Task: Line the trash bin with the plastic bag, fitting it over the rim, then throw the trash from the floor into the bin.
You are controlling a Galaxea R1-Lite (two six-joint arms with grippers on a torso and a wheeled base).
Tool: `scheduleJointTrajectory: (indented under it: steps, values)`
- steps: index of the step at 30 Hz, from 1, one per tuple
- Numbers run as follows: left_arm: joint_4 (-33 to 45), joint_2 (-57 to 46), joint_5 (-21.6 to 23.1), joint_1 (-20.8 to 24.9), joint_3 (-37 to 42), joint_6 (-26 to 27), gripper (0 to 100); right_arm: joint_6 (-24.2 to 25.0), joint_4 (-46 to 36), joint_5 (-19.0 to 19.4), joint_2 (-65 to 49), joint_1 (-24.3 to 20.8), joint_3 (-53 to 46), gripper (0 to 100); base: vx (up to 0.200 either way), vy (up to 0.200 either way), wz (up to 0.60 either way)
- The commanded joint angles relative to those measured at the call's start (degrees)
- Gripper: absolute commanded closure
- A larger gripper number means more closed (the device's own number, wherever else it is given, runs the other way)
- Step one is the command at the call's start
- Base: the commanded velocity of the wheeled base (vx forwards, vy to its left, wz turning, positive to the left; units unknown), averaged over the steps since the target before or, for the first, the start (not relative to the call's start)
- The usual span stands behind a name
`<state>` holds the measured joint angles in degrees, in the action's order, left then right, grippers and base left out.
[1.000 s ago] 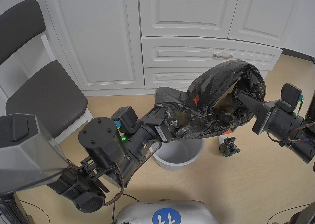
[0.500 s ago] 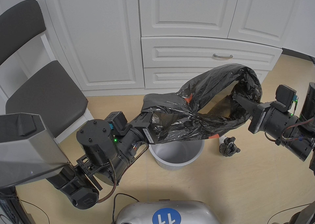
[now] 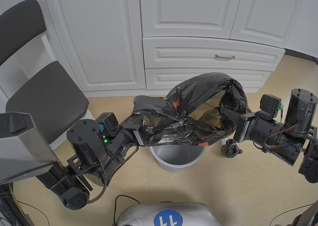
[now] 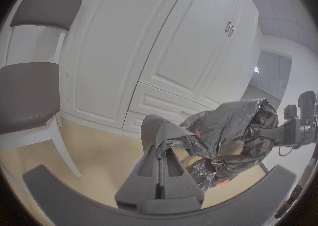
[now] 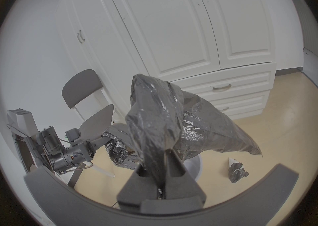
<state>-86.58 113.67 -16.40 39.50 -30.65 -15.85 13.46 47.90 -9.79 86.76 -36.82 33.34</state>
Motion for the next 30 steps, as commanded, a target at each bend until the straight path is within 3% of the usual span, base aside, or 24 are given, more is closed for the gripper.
scheduleJointTrajectory:
  steps: [1, 8, 19, 23, 25, 30]
  values:
    - [2.11, 1.56, 1.72, -0.83, 1.73, 0.29, 100, 0.25, 0.0, -0.14, 3.85, -0.89, 0.5, 100, 0.0, 0.0, 0.0]
    - [1.59, 10.79, 1.98, -4.52, 1.56, 0.64, 100, 1.31, 0.0, -0.05, 9.48, -0.36, 1.46, 100, 0.0, 0.0, 0.0]
    - [-1.23, 13.69, 4.44, -3.73, 1.12, -0.24, 100, 6.32, 0.88, 1.53, 25.65, -3.35, 13.86, 100, 0.0, 0.0, 0.0]
    - [-1.23, 14.39, 5.5, -2.76, 1.38, -2.43, 100, 13.26, 1.06, 1.97, 31.28, -6.34, 18.16, 100, 0.0, 0.0, 0.0]
    - [-1.23, 14.48, 6.03, -2.67, 1.91, -2.52, 100, 14.4, 1.15, 2.05, 32.33, -6.51, 19.39, 100, 0.0, 0.0, 0.0]
    - [-1.31, 13.86, 11.74, -2.58, 6.65, -1.91, 100, 20.29, 2.82, 2.14, 36.9, -7.04, 23.52, 100, 0.0, 0.0, 0.0]
